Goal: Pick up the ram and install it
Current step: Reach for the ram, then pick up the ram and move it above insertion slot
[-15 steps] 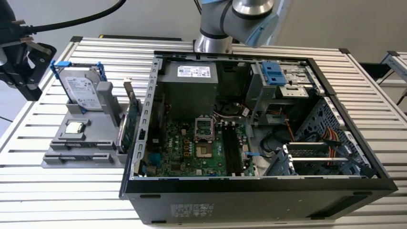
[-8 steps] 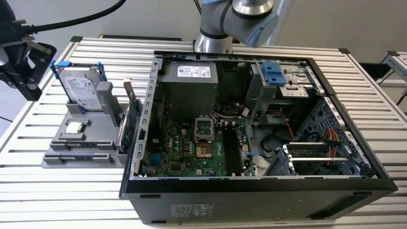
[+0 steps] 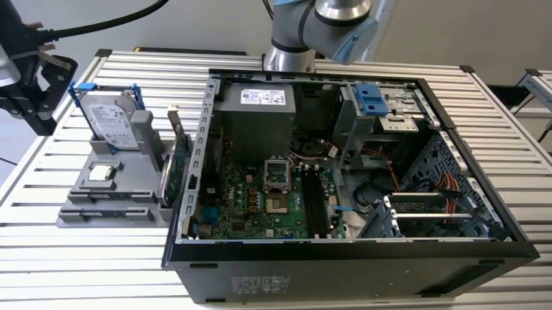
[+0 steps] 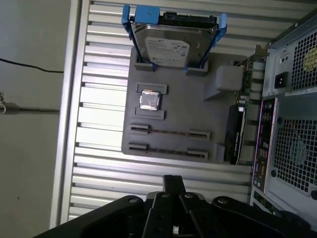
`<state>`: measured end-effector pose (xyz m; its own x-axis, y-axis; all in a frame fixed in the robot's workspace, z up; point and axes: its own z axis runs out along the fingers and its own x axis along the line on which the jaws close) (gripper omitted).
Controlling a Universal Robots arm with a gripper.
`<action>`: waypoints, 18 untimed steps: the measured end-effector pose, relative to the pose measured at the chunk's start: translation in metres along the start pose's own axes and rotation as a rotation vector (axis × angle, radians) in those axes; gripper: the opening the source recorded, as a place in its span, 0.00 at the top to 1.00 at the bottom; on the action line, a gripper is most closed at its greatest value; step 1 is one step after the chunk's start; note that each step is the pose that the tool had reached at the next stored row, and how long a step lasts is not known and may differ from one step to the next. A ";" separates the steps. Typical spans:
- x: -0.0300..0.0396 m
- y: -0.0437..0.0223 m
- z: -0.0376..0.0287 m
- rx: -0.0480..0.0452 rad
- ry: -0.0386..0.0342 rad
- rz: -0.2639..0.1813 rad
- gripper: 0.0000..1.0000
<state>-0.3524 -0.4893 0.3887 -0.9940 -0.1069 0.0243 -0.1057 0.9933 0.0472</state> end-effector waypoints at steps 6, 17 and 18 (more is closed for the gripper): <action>-0.0002 0.0015 0.0001 0.0014 0.0027 -0.057 1.00; -0.0004 0.0036 0.0001 0.0043 0.0085 -0.178 1.00; -0.0004 0.0037 0.0001 0.0046 0.0090 -0.189 1.00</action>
<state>-0.3524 -0.4856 0.3887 -0.9562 -0.2918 0.0244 -0.2905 0.9557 0.0472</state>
